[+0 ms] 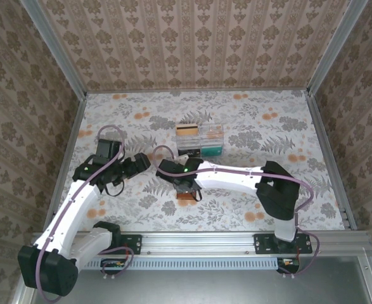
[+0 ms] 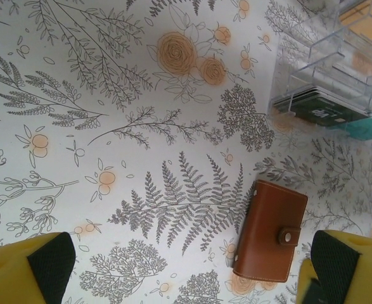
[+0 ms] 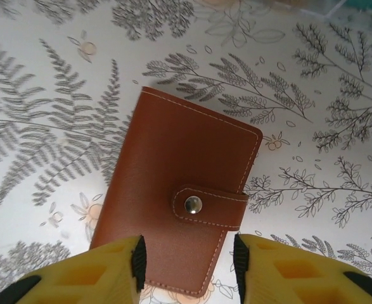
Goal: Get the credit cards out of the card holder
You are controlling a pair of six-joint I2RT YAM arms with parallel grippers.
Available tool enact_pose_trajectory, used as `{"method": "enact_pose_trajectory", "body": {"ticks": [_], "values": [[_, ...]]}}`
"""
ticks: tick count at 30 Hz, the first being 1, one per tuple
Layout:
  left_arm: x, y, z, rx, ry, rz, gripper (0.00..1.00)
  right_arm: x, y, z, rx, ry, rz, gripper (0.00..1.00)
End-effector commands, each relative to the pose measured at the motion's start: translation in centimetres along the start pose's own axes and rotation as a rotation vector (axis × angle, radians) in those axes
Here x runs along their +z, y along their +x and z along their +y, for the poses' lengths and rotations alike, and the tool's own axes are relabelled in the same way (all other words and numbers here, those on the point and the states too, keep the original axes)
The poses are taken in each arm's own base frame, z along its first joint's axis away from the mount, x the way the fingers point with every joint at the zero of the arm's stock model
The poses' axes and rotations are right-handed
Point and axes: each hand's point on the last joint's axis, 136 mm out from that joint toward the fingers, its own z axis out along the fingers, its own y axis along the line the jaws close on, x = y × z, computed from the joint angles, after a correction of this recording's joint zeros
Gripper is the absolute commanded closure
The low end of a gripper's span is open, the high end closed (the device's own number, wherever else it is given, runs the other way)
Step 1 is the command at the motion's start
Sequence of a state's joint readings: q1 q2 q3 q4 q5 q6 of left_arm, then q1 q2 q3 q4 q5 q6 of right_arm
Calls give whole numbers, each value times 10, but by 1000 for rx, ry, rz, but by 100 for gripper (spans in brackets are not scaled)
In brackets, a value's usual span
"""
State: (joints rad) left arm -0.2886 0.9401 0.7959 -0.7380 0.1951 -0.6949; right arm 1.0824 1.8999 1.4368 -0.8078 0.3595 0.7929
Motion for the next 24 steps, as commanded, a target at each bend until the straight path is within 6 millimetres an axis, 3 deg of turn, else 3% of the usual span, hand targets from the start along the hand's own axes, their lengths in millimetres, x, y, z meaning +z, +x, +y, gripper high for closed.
{"method": "enact_pose_trajectory", "body": {"ticks": [1,6,19,24], "values": [[0,10,7,29,-9,32,0,4,7,-4,-6,48,59,58],[2,12,8,20,-2,35,0,17,9,-2,-30,68,78,65],[2,17,18,-22,-21,43,0,40,9,7,-46,41,127,59],[2,16,19,-26,-20,44,0,47,15,8,-56,52,147,63]]}}
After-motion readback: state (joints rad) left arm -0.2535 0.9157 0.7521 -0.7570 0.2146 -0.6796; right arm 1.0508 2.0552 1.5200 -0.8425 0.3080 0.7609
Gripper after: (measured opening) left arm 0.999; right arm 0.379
